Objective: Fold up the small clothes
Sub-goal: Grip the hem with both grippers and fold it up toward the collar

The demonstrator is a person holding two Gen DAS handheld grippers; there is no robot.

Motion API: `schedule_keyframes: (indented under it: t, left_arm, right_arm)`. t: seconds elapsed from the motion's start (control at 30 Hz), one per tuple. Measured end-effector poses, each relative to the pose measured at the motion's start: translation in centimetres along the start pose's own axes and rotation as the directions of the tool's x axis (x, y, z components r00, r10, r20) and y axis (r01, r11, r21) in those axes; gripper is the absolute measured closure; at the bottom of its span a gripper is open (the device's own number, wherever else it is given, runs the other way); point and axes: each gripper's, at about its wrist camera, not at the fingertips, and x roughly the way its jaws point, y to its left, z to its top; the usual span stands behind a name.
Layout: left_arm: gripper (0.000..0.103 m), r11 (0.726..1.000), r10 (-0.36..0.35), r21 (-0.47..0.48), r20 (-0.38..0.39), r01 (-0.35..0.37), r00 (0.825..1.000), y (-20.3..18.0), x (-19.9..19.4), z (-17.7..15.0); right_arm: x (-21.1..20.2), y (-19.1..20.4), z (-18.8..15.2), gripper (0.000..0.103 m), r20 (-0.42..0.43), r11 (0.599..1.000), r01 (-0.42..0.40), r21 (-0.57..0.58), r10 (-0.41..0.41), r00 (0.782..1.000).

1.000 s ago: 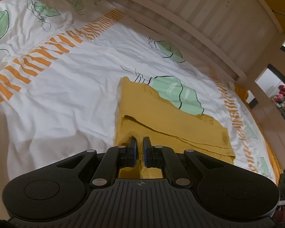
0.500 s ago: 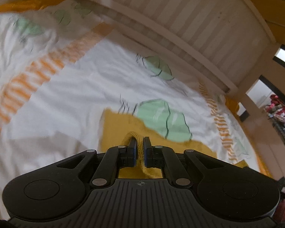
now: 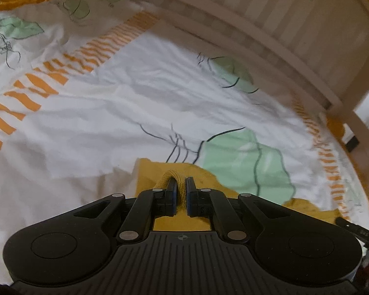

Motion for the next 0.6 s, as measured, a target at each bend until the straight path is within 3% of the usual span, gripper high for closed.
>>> schedule_keyframes:
  t: [0.23, 0.47, 0.53, 0.6]
  left_arm:
    - [0.095, 0.996, -0.023, -0.084, 0.006, 0.023, 1.0, 1.2, 1.9, 0.5]
    - [0.094, 0.999, 0.04, 0.005, 0.081, -0.041, 0.996, 0.8, 0.6, 1.3]
    - [0.094, 0.998, 0.05, 0.026, 0.082, -0.052, 0.995, 0.9, 0.2, 1.2]
    - [0.087, 0.996, 0.062, 0.06, 0.067, -0.066, 0.996, 0.7, 0.1, 0.7]
  right_arm:
    - [1.6, -0.7, -0.4, 0.093, -0.019, 0.999, 0.024, 0.023, -0.024, 1.0]
    - [2.1, -1.0, -0.8, 0.092, -0.032, 0.999, 0.034, 0.037, -0.033, 0.999]
    - [2.2, -1.1, -0.9, 0.088, -0.032, 0.998, 0.038, 0.046, -0.037, 0.999]
    - [2.3, -1.4, -0.9, 0.085, -0.03, 0.997, 0.048, 0.055, -0.047, 0.998]
